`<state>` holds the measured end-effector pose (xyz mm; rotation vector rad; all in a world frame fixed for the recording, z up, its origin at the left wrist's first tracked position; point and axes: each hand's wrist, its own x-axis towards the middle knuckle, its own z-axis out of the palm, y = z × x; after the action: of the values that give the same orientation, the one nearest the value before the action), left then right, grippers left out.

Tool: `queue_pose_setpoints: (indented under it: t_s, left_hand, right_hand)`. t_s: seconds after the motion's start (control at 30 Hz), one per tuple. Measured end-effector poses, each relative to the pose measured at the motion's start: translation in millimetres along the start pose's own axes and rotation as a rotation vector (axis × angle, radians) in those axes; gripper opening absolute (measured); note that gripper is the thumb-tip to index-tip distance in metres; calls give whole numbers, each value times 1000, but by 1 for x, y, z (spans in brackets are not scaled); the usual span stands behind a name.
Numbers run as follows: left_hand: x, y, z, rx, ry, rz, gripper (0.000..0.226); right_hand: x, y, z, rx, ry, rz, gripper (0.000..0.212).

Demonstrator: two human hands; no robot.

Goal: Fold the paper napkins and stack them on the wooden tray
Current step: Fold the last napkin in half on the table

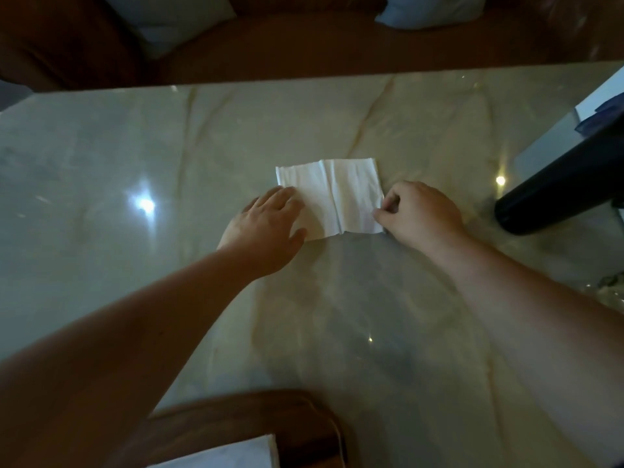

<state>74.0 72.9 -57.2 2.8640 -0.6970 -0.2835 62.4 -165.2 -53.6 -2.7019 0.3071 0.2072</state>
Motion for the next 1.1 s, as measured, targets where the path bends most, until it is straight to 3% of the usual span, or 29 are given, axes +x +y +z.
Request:
queue_pose_setpoints:
  t_s: [0.13, 0.3, 0.47, 0.63, 0.77, 0.9, 1.0, 1.1]
  left_hand:
    - [-17, 3, -2, 124, 45, 83, 47]
    - [-52, 16, -4, 160, 23, 146, 43]
    - [-82, 40, 0, -19, -14, 262, 37]
    - [-100, 54, 4, -206, 73, 350, 23]
    - [-102, 42, -12, -306, 277, 242, 15]
    - [-99, 32, -22, -333, 362, 87, 14]
    - [-93, 29, -21, -317, 348, 48, 14]
    - [-80, 28, -17, -292, 296, -10, 13]
  right_hand:
    - [3, 0, -3, 93, 33, -24, 5]
    - [8, -7, -12, 170, 60, -108, 8]
    - [7, -24, -14, 182, 66, -211, 7]
    - [-19, -41, -19, 203, 80, -465, 5]
    - [-58, -40, -18, 216, 98, -629, 9]
    - [-95, -24, 0, 190, 37, -688, 12]
    - [-112, -12, 8, 250, -34, -626, 14]
    - [-106, -6, 8, 371, 17, -461, 10]
